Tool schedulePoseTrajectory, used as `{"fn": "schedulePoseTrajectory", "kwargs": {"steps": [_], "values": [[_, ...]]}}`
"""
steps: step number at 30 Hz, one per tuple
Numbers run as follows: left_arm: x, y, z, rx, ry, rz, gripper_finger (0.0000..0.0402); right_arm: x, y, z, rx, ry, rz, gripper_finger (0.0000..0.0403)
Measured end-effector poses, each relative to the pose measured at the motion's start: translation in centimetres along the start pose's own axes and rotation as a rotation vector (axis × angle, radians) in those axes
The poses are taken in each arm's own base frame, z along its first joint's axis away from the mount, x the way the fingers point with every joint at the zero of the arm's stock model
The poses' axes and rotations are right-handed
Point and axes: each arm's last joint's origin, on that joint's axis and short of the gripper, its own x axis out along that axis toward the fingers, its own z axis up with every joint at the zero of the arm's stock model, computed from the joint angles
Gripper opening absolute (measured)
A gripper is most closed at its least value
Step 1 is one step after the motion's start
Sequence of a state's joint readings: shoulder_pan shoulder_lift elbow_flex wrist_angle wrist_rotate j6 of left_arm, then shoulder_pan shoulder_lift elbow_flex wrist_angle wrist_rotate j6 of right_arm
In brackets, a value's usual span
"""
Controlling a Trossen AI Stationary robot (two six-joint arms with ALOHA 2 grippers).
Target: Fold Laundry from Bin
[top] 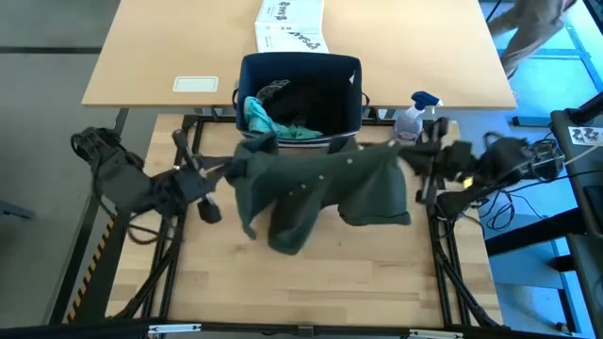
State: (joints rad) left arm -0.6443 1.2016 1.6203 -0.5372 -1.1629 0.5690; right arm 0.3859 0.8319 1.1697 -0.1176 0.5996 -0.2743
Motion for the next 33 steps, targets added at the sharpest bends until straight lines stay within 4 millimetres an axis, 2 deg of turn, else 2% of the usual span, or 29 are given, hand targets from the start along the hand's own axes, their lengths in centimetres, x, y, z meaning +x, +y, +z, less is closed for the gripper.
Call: {"fn": "schedulePoseTrajectory", "kwargs": {"steps": [3,8,13,17,20,23,29,33], "values": [[-0.2,1.9,-0.1,0.055,-0.012,0.043,0.0011,-0.3,-0.9,1.4,-0.074,0.015,-0.111,0.0009],[0.1,4.6,-1.3,0.122,0.01,0.095,0.0011,-0.7,-1.9,2.3,-0.19,0.058,-0.248,0.0009],[0.4,7.6,-2.6,0.052,0.016,0.154,0.0011,-0.5,-2.8,2.1,-0.315,0.129,-0.365,0.0009],[0.9,8.7,-3.5,0.045,0.056,0.2,0.0011,-0.1,-3.8,1.3,-0.379,0.202,-0.433,0.001],[1.3,8.8,-4.2,0.039,0.113,0.209,0.0011,0.4,-4.1,0.2,-0.419,0.281,-0.425,0.001],[1.5,8.3,-5.2,-0.008,0.152,0.16,0.0011,0.8,-3.9,-1.1,-0.382,0.35,-0.379,0.001],[2.0,6.2,-6.9,-0.165,0.253,-0.058,0.0011,1.9,-2.8,-3.0,-0.237,0.436,-0.203,0.001],[2.3,4.7,-7.5,-0.282,0.334,-0.223,0.0011,2.5,-1.7,-4.0,-0.078,0.48,-0.018,0.001]]}}
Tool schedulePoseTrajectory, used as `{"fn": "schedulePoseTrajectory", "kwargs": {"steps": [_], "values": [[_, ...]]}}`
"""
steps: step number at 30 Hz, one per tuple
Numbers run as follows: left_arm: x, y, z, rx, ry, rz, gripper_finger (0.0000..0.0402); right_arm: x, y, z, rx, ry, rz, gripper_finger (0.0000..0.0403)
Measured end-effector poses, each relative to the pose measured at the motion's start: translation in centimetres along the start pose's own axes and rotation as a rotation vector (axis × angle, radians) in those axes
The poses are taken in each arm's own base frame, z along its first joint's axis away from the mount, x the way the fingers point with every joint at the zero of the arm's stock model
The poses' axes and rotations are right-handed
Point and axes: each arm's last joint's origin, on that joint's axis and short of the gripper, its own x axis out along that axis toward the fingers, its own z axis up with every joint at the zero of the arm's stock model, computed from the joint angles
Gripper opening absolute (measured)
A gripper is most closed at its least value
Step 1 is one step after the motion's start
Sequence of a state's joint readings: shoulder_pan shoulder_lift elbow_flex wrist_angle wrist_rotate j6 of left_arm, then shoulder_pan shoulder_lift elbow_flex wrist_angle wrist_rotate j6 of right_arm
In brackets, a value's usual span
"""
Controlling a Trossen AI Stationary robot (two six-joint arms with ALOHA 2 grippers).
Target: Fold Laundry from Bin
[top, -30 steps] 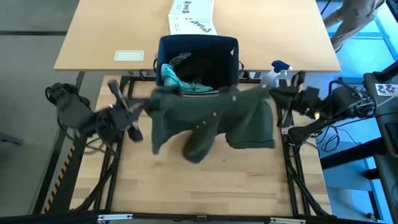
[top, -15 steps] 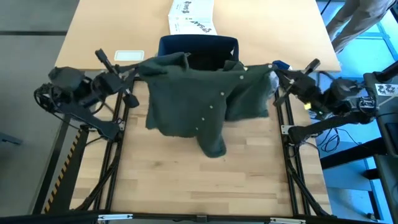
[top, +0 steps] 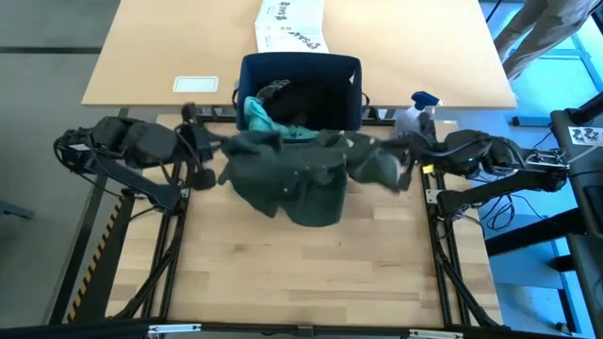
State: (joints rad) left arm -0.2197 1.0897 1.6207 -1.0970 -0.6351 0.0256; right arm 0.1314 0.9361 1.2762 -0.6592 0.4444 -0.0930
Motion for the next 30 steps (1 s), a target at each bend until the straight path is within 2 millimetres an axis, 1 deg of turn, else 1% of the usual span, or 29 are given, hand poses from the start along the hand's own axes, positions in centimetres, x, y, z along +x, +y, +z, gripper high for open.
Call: {"fn": "schedulePoseTrajectory", "kwargs": {"steps": [2,4,6,8,10,12,15,18,20,22,24,26,28,30], "values": [[0.2,-0.8,0.1,-0.041,0.007,-0.145,0.0011,0.2,0.5,0.1,0.057,-0.01,0.139,0.001],[0.2,-2.0,0.6,-0.054,-0.023,-0.332,0.0011,0.3,1.0,0.4,0.122,-0.035,0.298,0.001],[-0.1,-3.3,1.4,-0.055,-0.083,-0.511,0.0011,0.0,1.7,0.9,0.177,-0.07,0.458,0.001],[-0.7,-4.3,2.3,-0.065,-0.173,-0.643,0.0011,-0.5,2.4,1.5,0.203,-0.13,0.57,0.001],[-1.5,-4.9,3.2,-0.061,-0.28,-0.718,0.0011,-1.2,3.2,2.3,0.202,-0.201,0.669,0.001],[-2.3,-5.2,4.0,-0.046,-0.393,-0.754,0.0011,-2.1,3.7,3.0,0.2,-0.268,0.754,0.001],[-3.3,-5.3,5.2,0.006,-0.571,-0.755,0.0011,-3.8,3.7,4.7,0.196,-0.381,0.807,0.001],[-4.1,-5.0,6.1,0.042,-0.723,-0.689,0.0011,-5.4,3.1,6.2,0.193,-0.455,0.773,0.001],[-4.2,-4.7,6.4,0.032,-0.747,-0.619,0.0011,-5.9,2.6,6.7,0.194,-0.469,0.72,0.001],[-4.0,-4.6,6.4,0.016,-0.729,-0.564,0.0011,-6.0,2.3,6.6,0.182,-0.449,0.645,0.001],[-3.6,-4.5,6.1,0.042,-0.678,-0.484,0.0011,-5.8,2.1,6.3,0.165,-0.401,0.549,0.001],[-3.1,-4.5,5.4,0.094,-0.584,-0.381,0.0011,-5.5,2.0,5.5,0.14,-0.315,0.449,0.001],[-2.5,-4.5,4.4,0.139,-0.456,-0.279,0.0011,-5.0,2.0,4.4,0.098,-0.205,0.348,0.001],[-1.9,-4.5,3.1,0.18,-0.308,-0.196,0.0011,-3.9,2.5,3.1,0.078,-0.095,0.246,0.001]]}}
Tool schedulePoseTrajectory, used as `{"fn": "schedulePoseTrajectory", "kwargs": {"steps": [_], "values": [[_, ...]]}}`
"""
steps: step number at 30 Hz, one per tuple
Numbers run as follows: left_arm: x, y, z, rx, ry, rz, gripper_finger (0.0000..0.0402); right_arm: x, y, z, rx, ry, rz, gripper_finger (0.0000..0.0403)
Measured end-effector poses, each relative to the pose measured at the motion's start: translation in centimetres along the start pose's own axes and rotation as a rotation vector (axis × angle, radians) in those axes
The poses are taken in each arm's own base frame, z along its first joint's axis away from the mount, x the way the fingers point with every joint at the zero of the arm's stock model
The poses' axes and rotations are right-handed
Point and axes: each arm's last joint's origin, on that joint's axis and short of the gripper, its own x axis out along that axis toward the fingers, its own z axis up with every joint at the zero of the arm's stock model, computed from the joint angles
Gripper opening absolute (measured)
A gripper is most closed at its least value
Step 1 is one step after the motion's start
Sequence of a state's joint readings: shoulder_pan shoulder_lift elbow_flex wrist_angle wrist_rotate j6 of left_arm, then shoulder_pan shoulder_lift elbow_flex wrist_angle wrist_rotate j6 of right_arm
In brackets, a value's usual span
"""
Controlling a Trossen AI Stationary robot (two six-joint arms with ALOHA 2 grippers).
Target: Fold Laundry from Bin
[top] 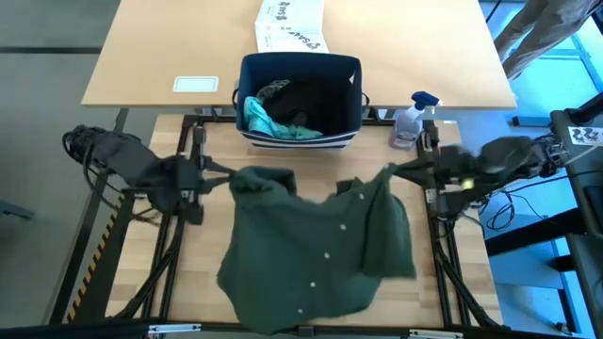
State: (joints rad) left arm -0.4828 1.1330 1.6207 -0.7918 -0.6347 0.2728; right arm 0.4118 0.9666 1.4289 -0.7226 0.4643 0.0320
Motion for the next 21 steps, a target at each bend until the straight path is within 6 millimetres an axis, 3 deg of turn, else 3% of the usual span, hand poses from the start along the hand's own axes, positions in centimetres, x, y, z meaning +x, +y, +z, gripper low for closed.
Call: {"fn": "schedulePoseTrajectory", "kwargs": {"steps": [8,15,21], "values": [[2.4,-2.3,-6.7,-0.049,0.423,0.16,0.0011,5.2,1.9,-7.5,-0.13,0.319,-0.186,0.001],[5.4,-6.7,-14.0,-0.131,0.634,0.152,0.0011,9.6,3.6,-16.4,-0.247,0.457,-0.269,0.001],[6.7,-9.7,-19.7,-0.174,0.747,0.078,0.0011,11.6,4.4,-22.7,-0.287,0.513,-0.272,0.001]]}}
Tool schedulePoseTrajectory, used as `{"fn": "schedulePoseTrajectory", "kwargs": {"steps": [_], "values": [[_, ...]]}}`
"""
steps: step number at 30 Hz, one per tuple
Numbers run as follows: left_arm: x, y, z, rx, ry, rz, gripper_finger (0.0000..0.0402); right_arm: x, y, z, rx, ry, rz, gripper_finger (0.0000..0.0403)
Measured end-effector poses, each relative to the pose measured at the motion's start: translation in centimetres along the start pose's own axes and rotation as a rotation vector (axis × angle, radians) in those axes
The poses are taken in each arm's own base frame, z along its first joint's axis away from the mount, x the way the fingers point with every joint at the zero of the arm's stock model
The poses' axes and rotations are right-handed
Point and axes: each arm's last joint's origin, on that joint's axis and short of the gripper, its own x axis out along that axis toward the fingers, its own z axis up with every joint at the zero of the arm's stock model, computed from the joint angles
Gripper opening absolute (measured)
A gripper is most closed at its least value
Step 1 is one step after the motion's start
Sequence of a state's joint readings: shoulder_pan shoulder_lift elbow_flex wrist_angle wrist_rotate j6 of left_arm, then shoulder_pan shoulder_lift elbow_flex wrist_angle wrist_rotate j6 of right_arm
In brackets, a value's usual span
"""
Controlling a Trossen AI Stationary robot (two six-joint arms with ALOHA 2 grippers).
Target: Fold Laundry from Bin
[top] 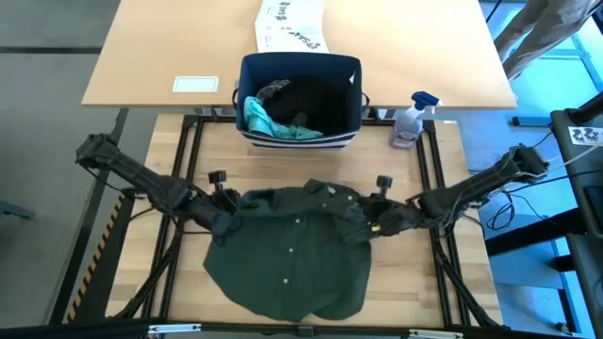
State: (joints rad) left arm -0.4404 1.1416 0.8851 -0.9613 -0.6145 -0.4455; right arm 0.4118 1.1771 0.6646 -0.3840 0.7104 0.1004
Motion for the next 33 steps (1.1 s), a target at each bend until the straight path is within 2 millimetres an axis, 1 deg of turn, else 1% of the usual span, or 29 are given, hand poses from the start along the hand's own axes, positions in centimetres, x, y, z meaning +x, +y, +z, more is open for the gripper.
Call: {"fn": "schedulePoseTrajectory", "kwargs": {"steps": [3,6,8,12,14,16,20,22,24,26,27,29,31,33], "values": [[1.6,-0.6,-1.5,-0.026,0.024,0.008,0.0011,1.4,1.0,-1.5,-0.021,0.025,-0.002,0.001],[2.8,-0.9,-2.7,-0.062,0.036,0.015,0.0011,2.2,1.8,-2.3,0.011,0.048,0.023,0.001],[3.2,-0.9,-3.3,-0.062,0.05,0.023,0.0011,2.7,2.2,-2.7,0.026,0.072,0.029,0.001],[3.6,-0.6,-3.3,-0.097,0.059,0.042,0.0017,3.2,2.5,-2.7,0.067,0.079,0.024,0.0014],[3.6,-0.5,-3.3,-0.096,0.064,0.04,0.0029,3.3,2.5,-2.6,0.096,0.077,0.024,0.0029],[3.5,-0.5,-3.2,-0.087,0.083,0.007,0.0044,3.3,2.3,-2.3,0.123,0.077,0.027,0.0052],[2.3,0.0,-2.0,-0.096,0.122,-0.047,0.0082,2.9,2.2,-1.1,0.126,0.066,0.032,0.0107],[1.1,0.4,-0.6,-0.124,0.117,-0.089,0.0101,2.6,2.0,-0.3,0.122,0.068,0.033,0.0132],[-0.1,0.8,1.0,-0.17,0.06,-0.123,0.0115,2.4,1.9,0.4,0.13,0.059,0.034,0.0152],[-0.8,0.8,2.4,-0.182,-0.051,-0.12,0.0122,2.3,1.8,0.9,0.146,0.039,0.038,0.0166],[-0.8,0.7,3.1,-0.182,-0.116,-0.119,0.0123,2.3,1.8,1.1,0.157,0.025,0.045,0.0171],[-0.2,0.4,4.0,-0.194,-0.222,-0.119,0.0125,2.3,1.9,1.3,0.173,0.011,0.07,0.0177],[1.1,-0.1,4.3,-0.202,-0.252,-0.149,0.0125,2.3,2.0,1.4,0.194,0.01,0.085,0.0179],[2.5,-0.7,4.2,-0.202,-0.228,-0.18,0.0125,2.4,2.0,1.3,0.225,0.014,0.085,0.0178]]}}
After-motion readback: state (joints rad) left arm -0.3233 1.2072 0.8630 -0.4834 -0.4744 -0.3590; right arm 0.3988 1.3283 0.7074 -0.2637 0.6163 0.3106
